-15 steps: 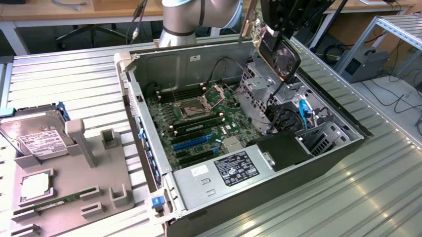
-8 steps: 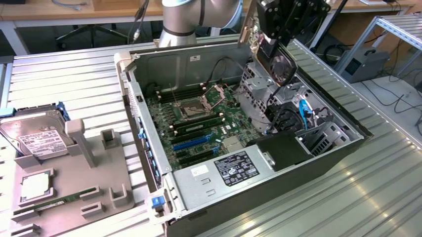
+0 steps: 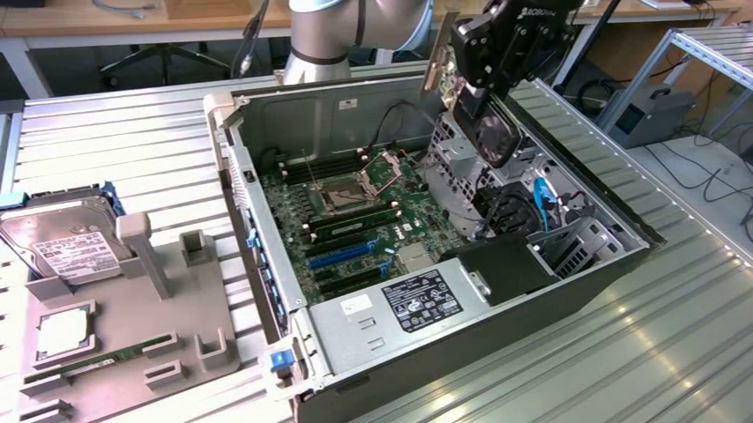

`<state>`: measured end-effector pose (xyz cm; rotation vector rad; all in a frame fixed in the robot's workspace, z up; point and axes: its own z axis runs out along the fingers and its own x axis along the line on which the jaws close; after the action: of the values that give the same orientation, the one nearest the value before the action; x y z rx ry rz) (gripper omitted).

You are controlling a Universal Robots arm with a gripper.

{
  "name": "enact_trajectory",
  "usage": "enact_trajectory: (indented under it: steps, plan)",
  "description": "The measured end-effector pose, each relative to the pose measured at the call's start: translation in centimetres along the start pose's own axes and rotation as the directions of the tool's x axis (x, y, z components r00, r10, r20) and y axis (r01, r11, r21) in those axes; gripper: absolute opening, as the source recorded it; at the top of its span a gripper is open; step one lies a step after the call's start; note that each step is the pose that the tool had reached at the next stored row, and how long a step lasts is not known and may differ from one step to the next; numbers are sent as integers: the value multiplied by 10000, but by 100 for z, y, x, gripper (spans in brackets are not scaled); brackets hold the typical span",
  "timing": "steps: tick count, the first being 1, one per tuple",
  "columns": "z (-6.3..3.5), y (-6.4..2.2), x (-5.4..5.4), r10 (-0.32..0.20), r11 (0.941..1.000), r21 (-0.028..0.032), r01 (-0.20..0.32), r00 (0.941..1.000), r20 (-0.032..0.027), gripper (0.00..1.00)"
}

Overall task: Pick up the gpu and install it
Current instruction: 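Pick up the gpu and move the gpu toward the slot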

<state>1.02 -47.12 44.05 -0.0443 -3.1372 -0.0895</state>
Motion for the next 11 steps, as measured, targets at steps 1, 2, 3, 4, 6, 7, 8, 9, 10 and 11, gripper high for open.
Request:
enact_trajectory:
  steps: [1,2,3,4,6,7,8,9,10,11]
  plan:
    - [27,-1,0,0,10000,0,0,10000,0,27]
    - [27,-1,0,0,10000,1,0,10000,0,27]
    - [27,-1,0,1,10000,3,-1,10000,-1,27]
    - [36,-1,-29,0,10000,1,0,10000,-1,27]
    - [44,0,-101,1,10000,1,-1,10000,0,27]
    - [47,1,-129,0,10000,1,0,10000,0,27]
    - [49,1,-154,0,10000,1,0,10000,0,27]
    - [52,2,-184,0,10000,0,0,10000,0,27]
    - [52,3,-197,0,10000,1,0,10000,-1,27]
    - [53,3,-202,0,10000,2,0,10000,0,27]
